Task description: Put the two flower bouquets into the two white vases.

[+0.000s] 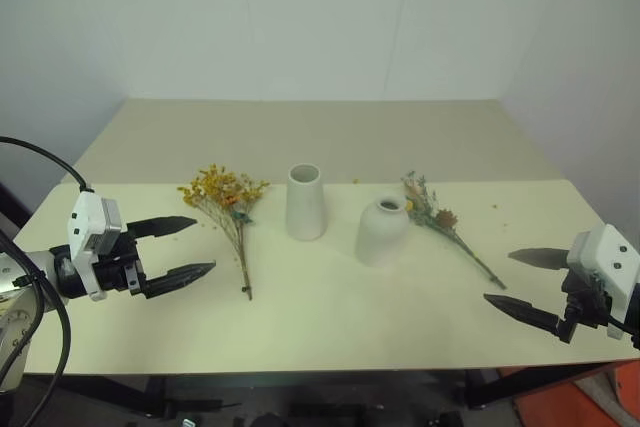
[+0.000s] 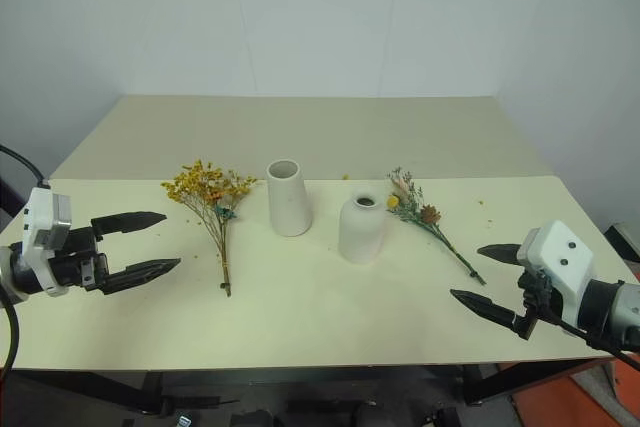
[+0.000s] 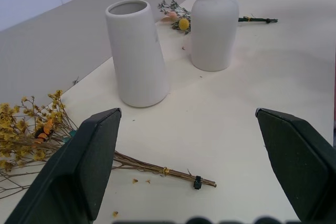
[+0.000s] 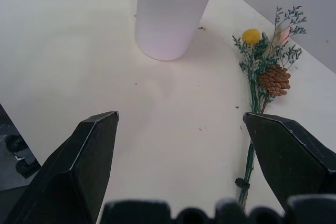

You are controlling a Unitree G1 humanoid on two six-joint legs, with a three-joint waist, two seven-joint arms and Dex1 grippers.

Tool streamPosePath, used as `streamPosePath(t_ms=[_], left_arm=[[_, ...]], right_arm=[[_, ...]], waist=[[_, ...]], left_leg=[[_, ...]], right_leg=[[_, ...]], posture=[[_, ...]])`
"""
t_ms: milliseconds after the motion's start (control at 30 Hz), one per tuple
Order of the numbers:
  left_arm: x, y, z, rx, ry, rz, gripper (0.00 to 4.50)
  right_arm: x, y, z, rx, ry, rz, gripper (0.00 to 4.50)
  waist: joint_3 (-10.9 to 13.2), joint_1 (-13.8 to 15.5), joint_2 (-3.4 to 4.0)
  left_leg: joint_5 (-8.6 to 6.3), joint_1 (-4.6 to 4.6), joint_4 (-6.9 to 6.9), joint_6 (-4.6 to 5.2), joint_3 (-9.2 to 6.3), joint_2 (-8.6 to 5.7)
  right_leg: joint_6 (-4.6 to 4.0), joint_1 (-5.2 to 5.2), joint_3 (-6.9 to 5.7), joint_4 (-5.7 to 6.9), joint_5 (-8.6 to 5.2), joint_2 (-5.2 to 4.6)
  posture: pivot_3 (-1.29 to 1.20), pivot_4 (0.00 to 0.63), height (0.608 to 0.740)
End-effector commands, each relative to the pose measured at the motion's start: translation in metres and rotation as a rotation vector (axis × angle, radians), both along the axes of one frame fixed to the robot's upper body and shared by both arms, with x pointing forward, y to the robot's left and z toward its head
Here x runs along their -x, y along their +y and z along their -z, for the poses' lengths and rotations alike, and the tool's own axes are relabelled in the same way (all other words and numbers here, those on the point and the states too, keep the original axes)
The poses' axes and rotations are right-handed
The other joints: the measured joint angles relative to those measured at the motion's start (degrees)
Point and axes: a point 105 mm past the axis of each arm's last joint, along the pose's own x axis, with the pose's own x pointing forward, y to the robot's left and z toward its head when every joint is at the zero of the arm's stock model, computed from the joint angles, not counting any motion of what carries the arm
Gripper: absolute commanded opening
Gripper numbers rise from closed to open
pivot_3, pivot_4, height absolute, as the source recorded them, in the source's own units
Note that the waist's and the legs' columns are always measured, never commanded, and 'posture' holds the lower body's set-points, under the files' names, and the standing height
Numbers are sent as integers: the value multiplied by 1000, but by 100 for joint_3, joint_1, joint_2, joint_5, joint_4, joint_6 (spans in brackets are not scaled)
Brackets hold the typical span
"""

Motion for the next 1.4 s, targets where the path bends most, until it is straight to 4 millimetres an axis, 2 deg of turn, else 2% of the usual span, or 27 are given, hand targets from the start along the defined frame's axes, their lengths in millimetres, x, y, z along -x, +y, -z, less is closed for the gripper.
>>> streamPosePath(t_ms=[33,467,600,700,900,1100,1233,1400], left_arm=[[3,3,-10,-17,-42,-2,4491],[1,1,-7,-8,-41,5,4491],[-2,-7,-7,5,-47,35,4491],[-9,-28,-8,31,-59,111,4491],[-23,-75,3,-29,-69,255,4491],[-39,-108,5,-26,-114,358,4491],[-48,-124,12,-69,-134,397,4491],[-50,-138,20,-85,-143,449,4491]], right_arm=[[0,1,-9,13,-42,-7,4500],[0,1,-10,10,-43,-1,4500],[-7,0,-7,-11,-14,45,4500],[-22,-2,3,10,6,100,4500],[-63,-15,14,60,19,226,4500],[-100,-16,22,46,93,265,4500],[-119,-13,29,33,154,270,4500],[-139,-14,42,50,218,285,4500]], waist=[[0,-1,0],[0,0,0],[0,-1,0],[-1,0,-1],[0,0,0],[0,-42,0],[0,-47,0],[0,-40,1]], left_leg=[[0,0,0,0,0,0],[0,0,0,0,0,0],[0,0,0,0,0,0],[0,5,1,0,0,-1],[0,-2,6,0,-1,-6],[0,-5,5,1,-1,-6],[0,-7,7,1,-3,-7],[0,-12,7,2,-2,-10]], right_leg=[[0,0,0,0,0,0],[0,0,0,0,0,0],[0,1,0,0,0,0],[0,6,0,1,1,0],[-15,2,1,1,14,-1],[-41,-3,3,1,30,1],[-42,-4,3,1,31,1],[-42,-7,4,-1,31,-2]], posture=[[0,150,740],[0,150,740],[0,150,740],[0,150,740],[0,150,740],[0,150,740],[0,150,740],[0,150,740]])
